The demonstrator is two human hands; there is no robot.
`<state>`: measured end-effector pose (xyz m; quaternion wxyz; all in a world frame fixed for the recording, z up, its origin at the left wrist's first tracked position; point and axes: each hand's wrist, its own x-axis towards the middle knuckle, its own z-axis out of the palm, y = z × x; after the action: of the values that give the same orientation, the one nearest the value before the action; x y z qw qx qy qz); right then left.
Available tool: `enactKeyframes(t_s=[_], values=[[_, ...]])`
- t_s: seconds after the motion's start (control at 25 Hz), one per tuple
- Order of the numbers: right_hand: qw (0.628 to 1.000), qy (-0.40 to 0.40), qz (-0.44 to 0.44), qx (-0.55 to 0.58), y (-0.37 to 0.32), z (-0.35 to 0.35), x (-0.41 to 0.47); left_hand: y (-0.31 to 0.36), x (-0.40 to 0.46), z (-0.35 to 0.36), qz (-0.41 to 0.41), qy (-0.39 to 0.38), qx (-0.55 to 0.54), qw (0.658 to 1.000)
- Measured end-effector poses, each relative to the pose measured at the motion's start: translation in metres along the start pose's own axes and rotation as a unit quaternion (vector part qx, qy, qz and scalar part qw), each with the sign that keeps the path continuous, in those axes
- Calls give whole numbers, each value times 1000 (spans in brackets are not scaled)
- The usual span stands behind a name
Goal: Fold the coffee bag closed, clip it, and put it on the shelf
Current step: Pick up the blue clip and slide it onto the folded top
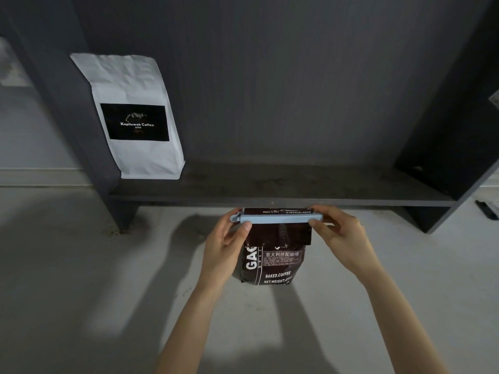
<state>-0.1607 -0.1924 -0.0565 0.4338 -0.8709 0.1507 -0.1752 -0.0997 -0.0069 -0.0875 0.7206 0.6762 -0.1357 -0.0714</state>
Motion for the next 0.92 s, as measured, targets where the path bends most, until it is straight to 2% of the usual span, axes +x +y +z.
enactKeyframes(t_s=[0.08, 0.2, 0.28, 0.36, 0.48, 0.92], values=[[1000, 6, -21, -9, -3, 0, -2, 1, 0, 1, 4, 4, 2, 1000], [993, 15, -100, -55, -22, -3, -3, 4, -1, 1, 14, -1, 4, 1000], [982, -22, -158, -101, -40, 0, 1, 8, -2, 2, 28, -6, 7, 1000], [964, -96, -188, -160, -53, 12, 8, 9, -2, 1, 41, -9, 14, 999], [955, -149, -176, -188, -59, 29, 13, 9, -1, 0, 47, -5, 21, 999], [962, -117, -150, -198, -56, 41, 8, 3, 4, -1, 38, 15, 6, 999]])
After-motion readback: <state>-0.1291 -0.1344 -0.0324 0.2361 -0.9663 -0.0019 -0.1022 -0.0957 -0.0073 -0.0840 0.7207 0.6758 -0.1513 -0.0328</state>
